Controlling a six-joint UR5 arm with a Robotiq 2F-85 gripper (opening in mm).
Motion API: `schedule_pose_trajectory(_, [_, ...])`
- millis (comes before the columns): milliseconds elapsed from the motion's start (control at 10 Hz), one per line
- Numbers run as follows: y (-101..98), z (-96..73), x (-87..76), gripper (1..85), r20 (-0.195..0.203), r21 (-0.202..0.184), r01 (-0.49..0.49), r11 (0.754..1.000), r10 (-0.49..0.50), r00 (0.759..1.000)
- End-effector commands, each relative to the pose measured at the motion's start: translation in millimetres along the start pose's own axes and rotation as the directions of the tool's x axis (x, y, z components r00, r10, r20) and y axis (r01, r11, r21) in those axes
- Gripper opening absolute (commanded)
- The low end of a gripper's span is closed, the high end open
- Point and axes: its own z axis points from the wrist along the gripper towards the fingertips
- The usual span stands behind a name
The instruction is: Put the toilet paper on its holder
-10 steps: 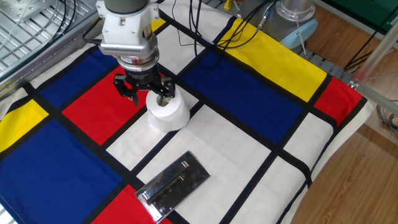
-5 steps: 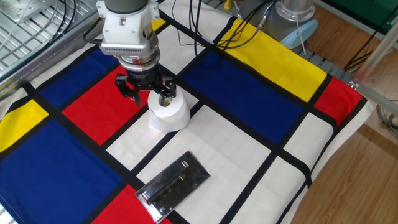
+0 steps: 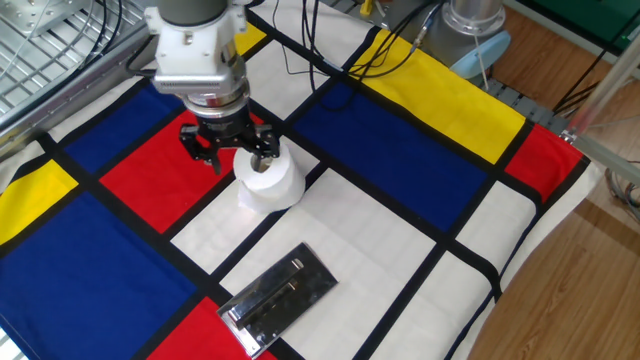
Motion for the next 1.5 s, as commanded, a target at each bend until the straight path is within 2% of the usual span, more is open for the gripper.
schedule_pose_trajectory(0, [-15.7,4.2,-8.1,60.3,0.016,-0.03,0.051,0.998,-0.051,0.999])
schedule_pose_trajectory(200, [-23.3,6.2,-18.3,60.7,0.032,-0.064,0.107,0.992,-0.105,0.994])
schedule_pose_trajectory(500, [-23.8,8.2,-30.1,60.7,0.033,-0.079,0.12,0.99,-0.117,0.993])
schedule_pose_trajectory(600, [-25.3,8.7,-30.6,60.7,0.018,-0.065,0.115,0.991,-0.114,0.993])
schedule_pose_trajectory(800, [-20.7,5.7,-35.2,59.7,0.003,-0.065,0.094,0.993,-0.094,0.996])
schedule_pose_trajectory(1000, [-19.9,6.9,-39.6,58.7,0.004,-0.062,0.088,0.994,-0.087,0.996])
schedule_pose_trajectory(1200, [-10.0,4.3,-43.5,58.3,0.0,-0.085,0.06,0.995,-0.06,0.998])
schedule_pose_trajectory(1300, [-8.1,-1.1,-42.2,57.0,-0.026,-0.081,0.053,0.995,-0.056,0.998])
schedule_pose_trajectory(1400, [-8.0,-4.7,-42.7,47.0,-0.046,-0.06,0.049,0.997,-0.051,0.998])
